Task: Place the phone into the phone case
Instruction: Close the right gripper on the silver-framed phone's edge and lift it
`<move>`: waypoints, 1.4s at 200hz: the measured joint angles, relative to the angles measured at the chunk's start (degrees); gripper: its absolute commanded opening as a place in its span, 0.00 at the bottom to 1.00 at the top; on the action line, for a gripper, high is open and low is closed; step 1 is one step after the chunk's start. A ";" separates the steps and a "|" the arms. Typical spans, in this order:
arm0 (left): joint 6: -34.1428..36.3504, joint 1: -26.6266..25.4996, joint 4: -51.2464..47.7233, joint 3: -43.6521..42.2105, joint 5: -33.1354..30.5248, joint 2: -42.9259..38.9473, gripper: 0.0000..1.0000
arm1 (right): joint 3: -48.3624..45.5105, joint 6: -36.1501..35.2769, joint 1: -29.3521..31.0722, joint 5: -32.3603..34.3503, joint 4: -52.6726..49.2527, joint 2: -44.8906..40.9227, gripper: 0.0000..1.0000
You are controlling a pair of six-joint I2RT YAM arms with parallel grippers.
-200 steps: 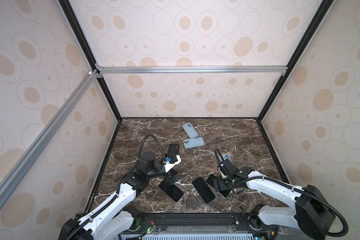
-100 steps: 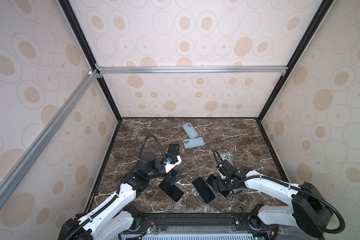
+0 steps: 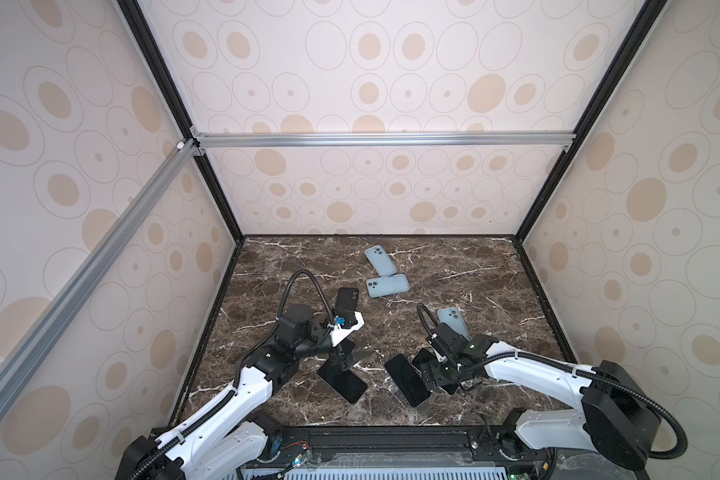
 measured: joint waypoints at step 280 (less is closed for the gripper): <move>0.63 -0.42 -1.49 0.00 -1.64 0.52 0.97 | 7.32 -4.52 -0.68 5.64 -6.91 6.88 1.00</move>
